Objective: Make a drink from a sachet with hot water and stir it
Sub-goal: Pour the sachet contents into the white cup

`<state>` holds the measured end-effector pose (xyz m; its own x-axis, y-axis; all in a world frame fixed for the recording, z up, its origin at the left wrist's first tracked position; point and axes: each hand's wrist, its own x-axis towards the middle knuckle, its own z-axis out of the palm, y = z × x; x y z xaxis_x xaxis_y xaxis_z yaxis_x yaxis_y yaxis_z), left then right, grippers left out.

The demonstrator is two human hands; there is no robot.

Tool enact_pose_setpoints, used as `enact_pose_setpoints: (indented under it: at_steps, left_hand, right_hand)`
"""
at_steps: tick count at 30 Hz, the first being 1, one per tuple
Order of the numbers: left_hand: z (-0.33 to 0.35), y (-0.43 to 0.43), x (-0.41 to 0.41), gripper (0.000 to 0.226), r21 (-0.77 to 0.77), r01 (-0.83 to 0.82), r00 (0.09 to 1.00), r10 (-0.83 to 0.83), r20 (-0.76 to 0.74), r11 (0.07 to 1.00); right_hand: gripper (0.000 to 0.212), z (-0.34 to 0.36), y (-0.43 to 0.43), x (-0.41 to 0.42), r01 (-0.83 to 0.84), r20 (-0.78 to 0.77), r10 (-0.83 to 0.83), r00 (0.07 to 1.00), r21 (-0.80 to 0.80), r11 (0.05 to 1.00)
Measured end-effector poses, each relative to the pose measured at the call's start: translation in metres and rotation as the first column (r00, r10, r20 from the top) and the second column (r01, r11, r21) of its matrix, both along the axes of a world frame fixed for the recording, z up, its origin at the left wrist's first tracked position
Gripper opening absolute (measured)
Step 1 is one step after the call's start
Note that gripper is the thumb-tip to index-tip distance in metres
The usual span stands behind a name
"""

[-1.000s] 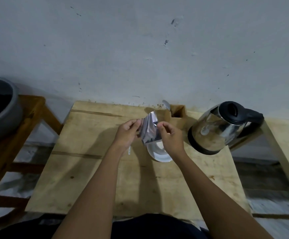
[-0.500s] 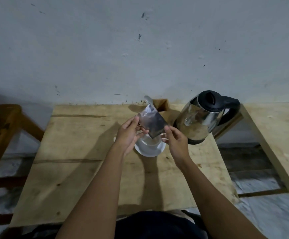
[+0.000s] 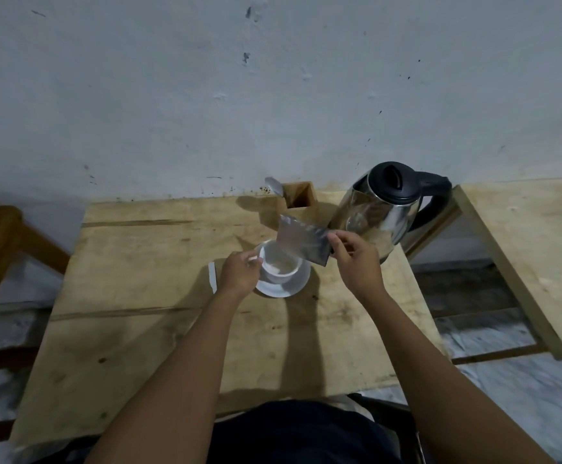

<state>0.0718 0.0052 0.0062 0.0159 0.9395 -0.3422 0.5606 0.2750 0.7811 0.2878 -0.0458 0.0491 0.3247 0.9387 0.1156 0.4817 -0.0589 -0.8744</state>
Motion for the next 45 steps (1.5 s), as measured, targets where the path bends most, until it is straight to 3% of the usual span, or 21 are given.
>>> enact_pose_setpoints:
  at_steps: [6, 16, 20, 31, 37, 45]
  left_hand:
    - [-0.004, -0.002, -0.001, 0.032, 0.054, -0.004, 1.0, 0.004, 0.007, 0.999]
    - [-0.002, -0.003, -0.001, 0.029, 0.036, -0.037, 0.997, 0.035, 0.068, 0.999]
    - [-0.002, -0.003, -0.001, 0.029, 0.011, -0.071, 0.993, 0.069, 0.092, 0.997]
    - [0.0, -0.003, -0.001, 0.028, 0.0, -0.067, 0.993, 0.066, 0.1, 0.998]
    - [0.0, -0.002, -0.001, 0.029, -0.017, -0.075, 0.993, 0.076, 0.093, 0.997]
    - [0.002, 0.004, 0.001, 0.031, 0.197, -0.003, 1.0, -0.001, 0.02, 0.98]
  right_hand:
    - [0.022, 0.01, 0.011, 0.004, -0.135, 0.417, 0.124, 0.901, -0.003, 0.991]
    - [0.016, 0.025, 0.038, -0.004, -0.349, 0.698, 0.286, 0.657, -0.055, 0.936]
    - [0.012, 0.026, 0.044, -0.005, -0.354, 0.738, 0.253, 0.626, -0.02, 0.935]
    - [0.022, 0.03, 0.062, -0.005, -0.412, 0.765, 0.348, 0.542, -0.119, 0.903]
    - [0.028, 0.027, 0.064, -0.006, -0.409, 0.754, 0.371, 0.543, -0.148, 0.9]
    - [0.024, 0.031, 0.068, -0.007, -0.441, 0.727, 0.418, 0.544, -0.176, 0.88]
